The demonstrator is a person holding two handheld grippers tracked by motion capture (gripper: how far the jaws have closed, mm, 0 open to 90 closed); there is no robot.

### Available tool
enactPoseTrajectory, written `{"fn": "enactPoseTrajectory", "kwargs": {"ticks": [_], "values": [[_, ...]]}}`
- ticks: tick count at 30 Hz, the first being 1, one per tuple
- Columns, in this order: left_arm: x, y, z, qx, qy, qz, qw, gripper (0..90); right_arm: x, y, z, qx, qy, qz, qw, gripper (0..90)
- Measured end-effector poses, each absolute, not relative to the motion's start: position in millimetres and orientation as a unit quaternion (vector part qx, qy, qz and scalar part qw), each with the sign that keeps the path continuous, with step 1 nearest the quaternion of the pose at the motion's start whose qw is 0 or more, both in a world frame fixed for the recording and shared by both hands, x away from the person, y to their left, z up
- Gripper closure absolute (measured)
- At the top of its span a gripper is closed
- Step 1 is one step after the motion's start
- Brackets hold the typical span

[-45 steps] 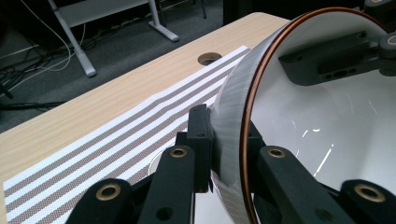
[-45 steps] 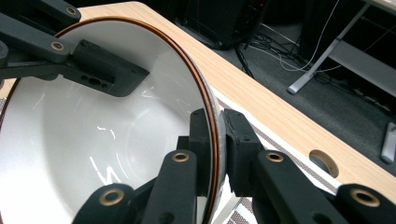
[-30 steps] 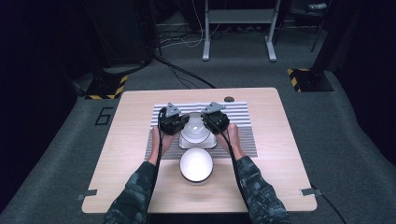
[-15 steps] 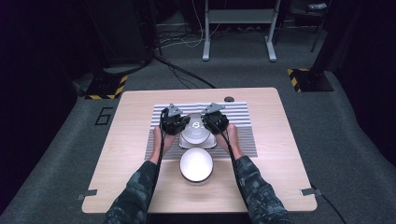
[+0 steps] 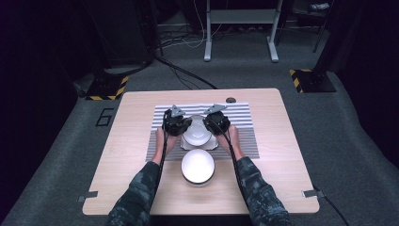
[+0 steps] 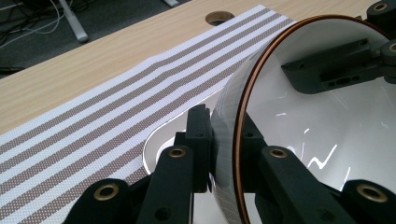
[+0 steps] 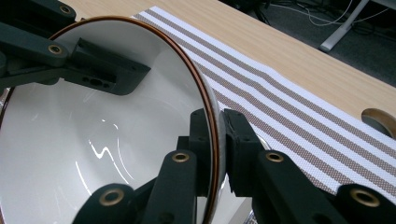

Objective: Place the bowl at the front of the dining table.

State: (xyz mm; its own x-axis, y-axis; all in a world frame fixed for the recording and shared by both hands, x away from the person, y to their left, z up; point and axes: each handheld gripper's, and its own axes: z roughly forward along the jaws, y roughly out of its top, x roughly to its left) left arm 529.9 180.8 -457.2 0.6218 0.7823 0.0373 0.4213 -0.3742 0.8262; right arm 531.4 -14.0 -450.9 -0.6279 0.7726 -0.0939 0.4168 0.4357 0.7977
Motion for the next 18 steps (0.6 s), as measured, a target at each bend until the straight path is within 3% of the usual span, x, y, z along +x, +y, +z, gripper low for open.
{"fn": "enactPoseTrajectory", "kwargs": {"ticks": [18], "values": [[536.9,179.5,-468.2,0.806,0.389,0.202,0.397,79.7,540.8,-13.5,-461.5,0.377,0.824,0.372,0.203,82.5]]}}
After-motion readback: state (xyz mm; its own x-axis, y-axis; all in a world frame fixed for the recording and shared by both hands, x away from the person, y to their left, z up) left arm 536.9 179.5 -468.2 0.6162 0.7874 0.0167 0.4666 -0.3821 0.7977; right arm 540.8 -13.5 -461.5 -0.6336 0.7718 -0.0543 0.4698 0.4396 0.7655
